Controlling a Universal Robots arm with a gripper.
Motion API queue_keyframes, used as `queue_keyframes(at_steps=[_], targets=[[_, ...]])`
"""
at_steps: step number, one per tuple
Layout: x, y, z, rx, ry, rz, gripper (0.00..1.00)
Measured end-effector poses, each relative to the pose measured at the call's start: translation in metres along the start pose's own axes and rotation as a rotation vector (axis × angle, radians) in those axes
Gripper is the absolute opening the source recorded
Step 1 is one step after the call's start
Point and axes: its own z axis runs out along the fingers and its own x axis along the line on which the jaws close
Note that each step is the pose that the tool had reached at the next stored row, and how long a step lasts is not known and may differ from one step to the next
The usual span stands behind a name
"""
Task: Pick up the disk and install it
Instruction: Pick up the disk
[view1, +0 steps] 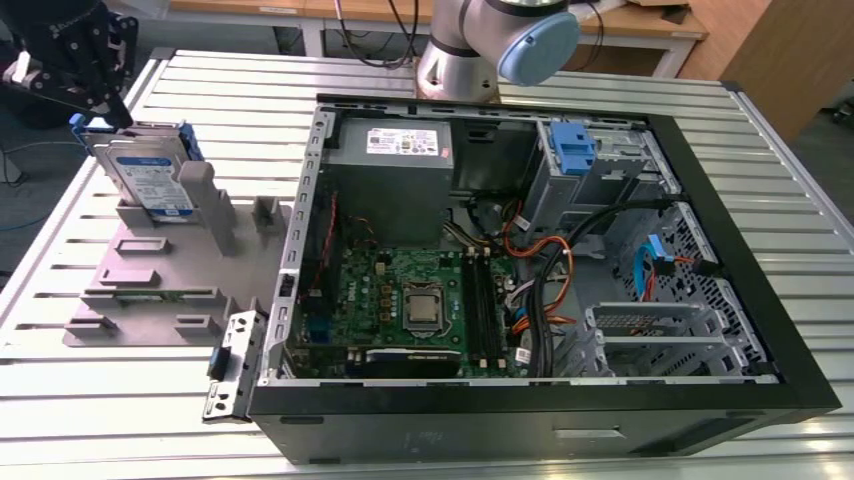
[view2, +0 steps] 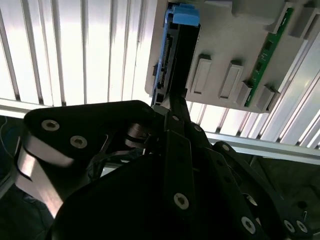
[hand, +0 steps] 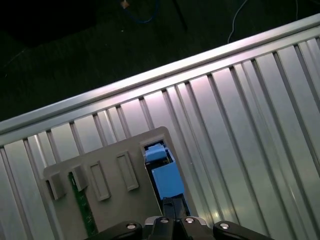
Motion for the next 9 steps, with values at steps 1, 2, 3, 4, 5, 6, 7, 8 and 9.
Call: queue_keyframes(at_steps=[1,2,3,4,5,6,7,8,9], targets=[[0.0000,0.0000,-0.0003,0.0000,0.0001,-0.001,0.11],[-0.0001,0.0000,-0.0008,-0.0002,0.0002,-0.002,0.11],[-0.0001,0.0000,-0.0014,-0.0001,0.0003,-0.003,0.11],[-0.0001,0.0001,-0.0019,0.0000,0.0002,-0.004,0.11],[-0.0001,0.0001,-0.0025,-0.0001,0.0002,-0.005,0.11],[-0.0001,0.0001,-0.0026,0.0001,0.0000,-0.007,0.11],[-0.0002,0.0001,-0.0026,0.0001,0.0001,-0.009,0.11],[-0.0001,0.0001,-0.0026,-0.0001,0.0003,-0.013,0.11],[-0.0002,0.0001,-0.0027,-0.0005,0.0008,-0.021,0.11]])
